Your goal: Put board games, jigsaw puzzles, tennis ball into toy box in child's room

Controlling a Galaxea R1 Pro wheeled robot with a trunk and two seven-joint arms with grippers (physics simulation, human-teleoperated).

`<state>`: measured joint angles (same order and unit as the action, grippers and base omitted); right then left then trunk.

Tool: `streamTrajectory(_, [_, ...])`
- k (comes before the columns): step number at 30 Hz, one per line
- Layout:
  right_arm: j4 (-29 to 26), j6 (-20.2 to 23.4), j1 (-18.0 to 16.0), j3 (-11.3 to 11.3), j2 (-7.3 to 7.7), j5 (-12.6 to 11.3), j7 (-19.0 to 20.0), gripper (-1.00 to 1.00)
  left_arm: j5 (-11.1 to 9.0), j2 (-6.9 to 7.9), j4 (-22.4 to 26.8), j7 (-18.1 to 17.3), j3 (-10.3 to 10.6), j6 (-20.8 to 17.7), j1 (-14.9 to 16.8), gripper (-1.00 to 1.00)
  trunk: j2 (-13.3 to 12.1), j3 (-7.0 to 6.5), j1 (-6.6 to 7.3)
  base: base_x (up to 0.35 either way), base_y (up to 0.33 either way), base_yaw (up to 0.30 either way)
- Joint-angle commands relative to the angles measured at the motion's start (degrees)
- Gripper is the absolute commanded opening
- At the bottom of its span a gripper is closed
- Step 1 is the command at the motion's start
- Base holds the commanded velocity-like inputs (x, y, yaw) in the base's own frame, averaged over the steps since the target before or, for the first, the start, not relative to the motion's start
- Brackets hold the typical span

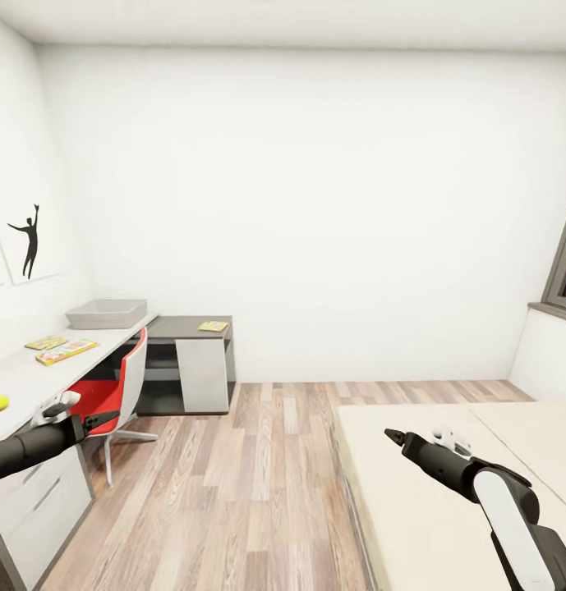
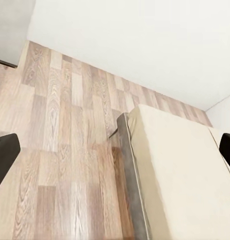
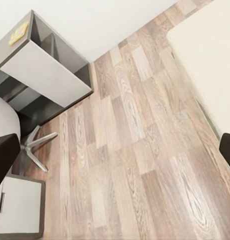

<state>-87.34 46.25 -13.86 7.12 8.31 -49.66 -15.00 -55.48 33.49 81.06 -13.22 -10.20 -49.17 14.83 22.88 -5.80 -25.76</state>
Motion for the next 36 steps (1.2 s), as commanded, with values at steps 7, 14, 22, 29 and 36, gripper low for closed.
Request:
streamTrajectory(7, [0.0, 0.1, 0.0, -0.5, -0.05, -0.6, -0.5, 1.0, 0.2, -0.03, 0.0, -0.3, -0.1, -0.3, 0.0, 1.0, 0.0, 0.03, -0.02, -0.005, 0.0, 0.009])
streamTrajectory(14, [0.0, 0.1, 0.0, -0.6, -0.05, -0.6, -0.5, 1.0, 0.2, -0.04, 0.0, -0.3, -0.1, -0.3, 0.0, 1.0, 0.0, 0.03, -0.02, -0.017, 0.0, 0.084])
streamTrajectory(22, [-0.1, -0.2, 0.0, -0.7, -0.05, -0.5, -0.3, 1.0, 0.2, -0.03, 0.0, -0.3, -0.1, -0.3, 0.0, 1.0, 0.0, 0.03, -0.02, -0.014, 0.0, 0.018])
streamTrajectory(29, [-0.2, -0.4, 0.1, -0.8, -0.05, -0.5, -0.1, 1.0, 0.2, -0.06, 0.0, -0.3, -0.1, -0.4, 0.0, 1.0, 0.0, 0.03, -0.02, -0.001, 0.0, 0.001])
streamTrajectory(36, [0.0, -0.5, 0.1, -0.8, -0.05, -0.5, -0.1, 1.0, 0.2, -0.02, 0.0, -0.3, -0.1, -0.4, 0.0, 1.0, 0.0, 0.03, -0.02, -0.026, 0.0, 0.0])
